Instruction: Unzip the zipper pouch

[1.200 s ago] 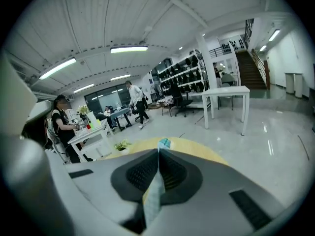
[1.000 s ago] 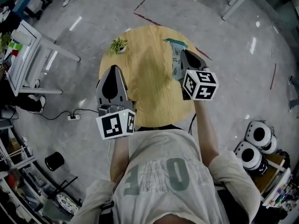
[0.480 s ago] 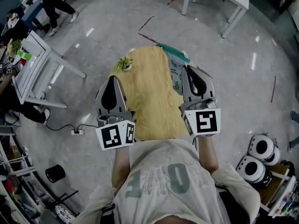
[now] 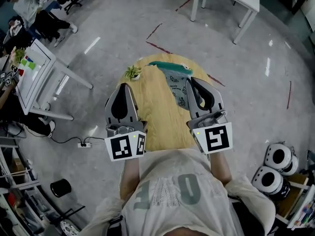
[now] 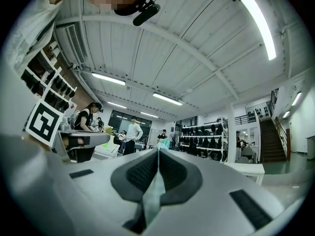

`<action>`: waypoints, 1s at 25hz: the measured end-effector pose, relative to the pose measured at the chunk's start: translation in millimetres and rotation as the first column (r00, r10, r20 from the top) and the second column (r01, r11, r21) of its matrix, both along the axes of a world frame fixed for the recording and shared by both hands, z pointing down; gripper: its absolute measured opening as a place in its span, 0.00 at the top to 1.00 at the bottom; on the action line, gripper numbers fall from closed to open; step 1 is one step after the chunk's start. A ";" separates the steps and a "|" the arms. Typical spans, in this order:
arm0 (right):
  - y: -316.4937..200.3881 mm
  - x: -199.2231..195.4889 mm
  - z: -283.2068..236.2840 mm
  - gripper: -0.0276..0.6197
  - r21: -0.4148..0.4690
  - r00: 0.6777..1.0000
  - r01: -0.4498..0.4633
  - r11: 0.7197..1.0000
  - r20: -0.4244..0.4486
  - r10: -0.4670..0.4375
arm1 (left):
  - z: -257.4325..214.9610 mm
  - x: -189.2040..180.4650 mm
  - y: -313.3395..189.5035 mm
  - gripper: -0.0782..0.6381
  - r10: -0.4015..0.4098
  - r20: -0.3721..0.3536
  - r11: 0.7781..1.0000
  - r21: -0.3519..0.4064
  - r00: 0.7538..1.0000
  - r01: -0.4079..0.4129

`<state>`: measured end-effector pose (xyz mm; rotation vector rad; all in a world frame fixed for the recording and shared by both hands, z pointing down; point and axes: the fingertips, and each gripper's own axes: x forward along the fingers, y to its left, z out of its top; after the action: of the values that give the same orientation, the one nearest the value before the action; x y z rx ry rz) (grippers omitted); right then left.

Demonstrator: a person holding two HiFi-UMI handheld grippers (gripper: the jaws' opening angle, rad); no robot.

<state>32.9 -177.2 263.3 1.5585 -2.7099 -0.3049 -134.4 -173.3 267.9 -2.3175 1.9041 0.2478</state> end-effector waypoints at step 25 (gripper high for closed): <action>71.3 -41.3 4.6 0.91 -0.245 0.639 0.622 0.743 -0.390 -0.663 | -11.6 89.4 57.9 0.70 0.348 0.843 0.837 -0.083 0.410 -0.540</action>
<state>-8.5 -105.9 267.9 0.3356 -2.7023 -0.4653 -45.0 -115.4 256.3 -2.1168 0.7096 -0.5381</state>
